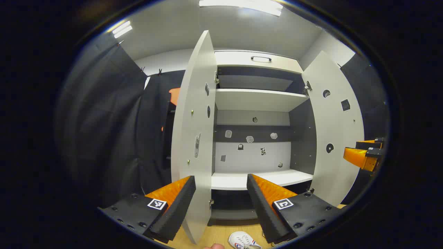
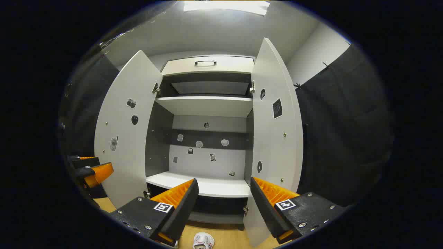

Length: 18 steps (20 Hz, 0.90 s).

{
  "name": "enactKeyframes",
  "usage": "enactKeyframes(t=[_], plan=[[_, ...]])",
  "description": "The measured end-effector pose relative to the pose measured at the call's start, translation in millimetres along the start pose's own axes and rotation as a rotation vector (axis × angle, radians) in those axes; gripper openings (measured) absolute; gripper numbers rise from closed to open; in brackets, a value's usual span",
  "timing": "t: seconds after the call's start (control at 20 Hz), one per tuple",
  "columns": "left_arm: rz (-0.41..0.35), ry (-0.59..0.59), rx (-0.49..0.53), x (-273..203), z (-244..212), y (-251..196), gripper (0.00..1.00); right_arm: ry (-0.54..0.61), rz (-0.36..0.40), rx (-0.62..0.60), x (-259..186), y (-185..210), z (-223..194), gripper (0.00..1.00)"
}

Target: Grab one shoe with the right hand and put it into the shoe cabinet, grab the other shoe with the left hand and put it into the shoe cabinet; then close the right door with the right hand and the left door with the left hand.

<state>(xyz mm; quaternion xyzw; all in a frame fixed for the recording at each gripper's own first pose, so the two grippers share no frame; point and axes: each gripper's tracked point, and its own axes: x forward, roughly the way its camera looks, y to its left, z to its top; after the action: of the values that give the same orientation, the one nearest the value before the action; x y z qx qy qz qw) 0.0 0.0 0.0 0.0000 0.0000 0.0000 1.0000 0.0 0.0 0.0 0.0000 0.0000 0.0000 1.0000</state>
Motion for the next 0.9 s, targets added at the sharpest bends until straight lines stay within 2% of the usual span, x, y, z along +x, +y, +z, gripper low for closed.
enactKeyframes(t=[0.15,0.2,0.25,0.35,0.45,0.5,0.75,0.8,0.9], plan=[[-0.041,-0.002,-0.034,-1.4,-1.7,-19.7,0.94,0.009,-0.006,0.027,0.3,-10.8,-9.7,0.92],[-0.043,0.008,-0.052,-2.6,-5.2,-21.7,0.99,0.012,0.0,0.029,0.9,-10.5,-11.5,0.92],[-0.041,0.014,-0.069,-2.7,-6.0,-22.7,0.94,0.007,-0.006,0.028,0.7,-14.5,-11.9,0.92],[-0.026,0.015,-0.07,-1.6,-8.7,-18.1,0.94,0.003,-0.014,0.023,-0.4,-18.0,-12.8,0.92],[-0.004,0.025,-0.039,-0.5,-12.6,-11.8,0.99,0.006,-0.02,0.023,-1.9,-18.3,-14.0,0.92],[0.0,0.024,-0.03,-0.3,-13.2,-11.0,0.96,0.005,-0.017,0.024,-0.9,-17.6,-13.9,0.92],[-0.004,0.041,-0.058,-0.3,-21.4,-11.6,0.99,0.0,-0.018,0.017,-1.8,-15.3,-14.6,0.92],[-0.003,0.043,-0.06,-0.5,-21.5,-11.2,0.94,0.001,-0.018,0.016,-1.4,-15.4,-14.9,0.92],[0.001,0.041,-0.059,-1.3,-22.9,-8.8,0.96,0.0,-0.021,0.013,-0.6,-15.4,-14.2,0.92]])
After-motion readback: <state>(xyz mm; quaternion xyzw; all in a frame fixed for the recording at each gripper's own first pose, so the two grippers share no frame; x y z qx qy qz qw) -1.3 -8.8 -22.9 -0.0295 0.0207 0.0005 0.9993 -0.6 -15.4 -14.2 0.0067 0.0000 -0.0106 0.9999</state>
